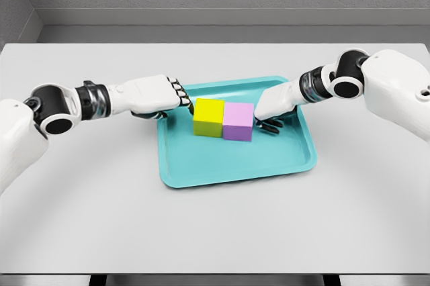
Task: Push two cubes
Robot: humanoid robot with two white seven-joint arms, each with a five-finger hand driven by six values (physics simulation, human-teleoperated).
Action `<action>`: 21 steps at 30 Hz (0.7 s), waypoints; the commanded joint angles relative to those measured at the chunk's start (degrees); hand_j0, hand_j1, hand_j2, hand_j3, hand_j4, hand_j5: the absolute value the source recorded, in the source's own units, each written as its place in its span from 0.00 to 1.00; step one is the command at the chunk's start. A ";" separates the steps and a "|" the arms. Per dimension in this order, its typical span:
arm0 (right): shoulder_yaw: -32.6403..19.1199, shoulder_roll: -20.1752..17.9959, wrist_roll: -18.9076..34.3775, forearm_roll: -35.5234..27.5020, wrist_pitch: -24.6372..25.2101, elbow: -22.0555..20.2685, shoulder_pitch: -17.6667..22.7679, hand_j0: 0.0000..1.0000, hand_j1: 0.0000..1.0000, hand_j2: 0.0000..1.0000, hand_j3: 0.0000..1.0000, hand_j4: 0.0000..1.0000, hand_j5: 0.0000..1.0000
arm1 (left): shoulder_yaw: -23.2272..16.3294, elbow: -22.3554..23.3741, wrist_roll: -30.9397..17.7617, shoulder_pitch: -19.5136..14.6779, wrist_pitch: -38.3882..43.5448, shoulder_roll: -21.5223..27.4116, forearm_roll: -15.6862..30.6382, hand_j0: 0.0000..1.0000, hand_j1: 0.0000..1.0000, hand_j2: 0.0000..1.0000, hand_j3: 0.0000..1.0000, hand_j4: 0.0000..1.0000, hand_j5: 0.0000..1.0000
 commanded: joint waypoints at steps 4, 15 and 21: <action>-0.07 0.18 0.00 0.12 0.10 -0.01 0.00 0.13 0.13 0.13 0.13 0.13 0.13 | 0.20 -1.11 0.15 0.00 0.10 1.30 1.61 0.70 0.70 0.70 0.70 0.70 0.70; -0.07 0.70 0.00 0.21 0.10 -0.27 0.09 0.13 0.13 0.13 0.13 0.13 0.13 | -0.33 -1.02 -0.02 0.53 0.10 1.83 1.35 0.70 0.70 0.70 0.70 0.70 0.70; 0.01 0.09 0.00 0.21 0.10 -0.01 0.09 0.13 0.13 0.13 0.13 0.13 0.13 | 0.02 -1.11 0.07 0.35 0.10 2.01 1.61 0.70 0.70 0.70 0.70 0.70 0.70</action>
